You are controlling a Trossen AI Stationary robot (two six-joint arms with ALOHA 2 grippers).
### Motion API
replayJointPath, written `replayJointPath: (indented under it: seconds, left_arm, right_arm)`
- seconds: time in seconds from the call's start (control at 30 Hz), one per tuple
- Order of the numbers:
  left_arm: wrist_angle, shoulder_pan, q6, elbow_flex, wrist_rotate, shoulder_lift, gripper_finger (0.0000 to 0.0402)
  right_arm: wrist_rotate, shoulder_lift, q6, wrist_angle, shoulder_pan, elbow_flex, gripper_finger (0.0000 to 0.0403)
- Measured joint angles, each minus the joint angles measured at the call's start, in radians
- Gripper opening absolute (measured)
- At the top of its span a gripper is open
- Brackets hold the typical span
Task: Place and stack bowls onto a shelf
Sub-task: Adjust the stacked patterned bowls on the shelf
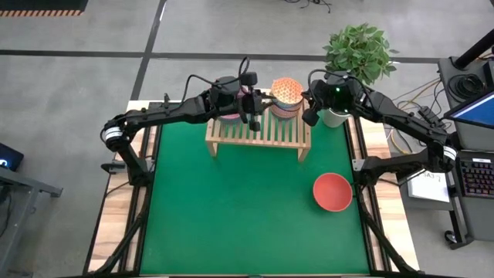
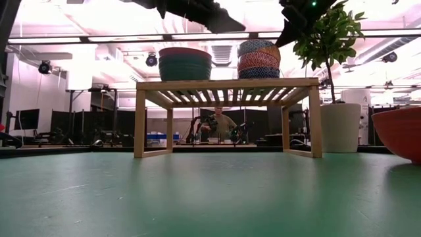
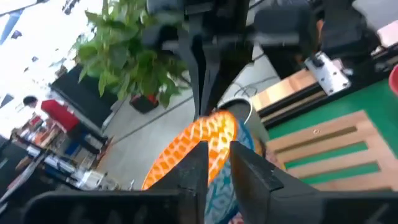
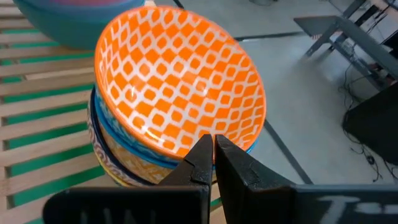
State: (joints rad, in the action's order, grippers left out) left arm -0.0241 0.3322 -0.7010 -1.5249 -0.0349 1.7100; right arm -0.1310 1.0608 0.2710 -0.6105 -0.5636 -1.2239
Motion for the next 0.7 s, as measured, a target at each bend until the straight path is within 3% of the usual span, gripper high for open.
replayJointPath:
  seconds: [0.1,0.27,0.7]
  left_arm:
    - [-0.018,0.008,-0.001,0.0,0.019,0.0,0.0073]
    - [-0.013,0.035,-0.002,0.0,0.153,0.002,0.0096]
    - [-0.039,0.051,0.01,0.0,0.164,0.052,0.0049]
  right_arm:
    - [0.0,0.001,-0.011,-0.015,0.0,0.0,0.0009]
    - [-0.001,-0.013,-0.017,-0.014,0.0,0.0,0.0009]
    - [-0.001,-0.019,-0.017,-0.013,0.0,0.0,0.0009]
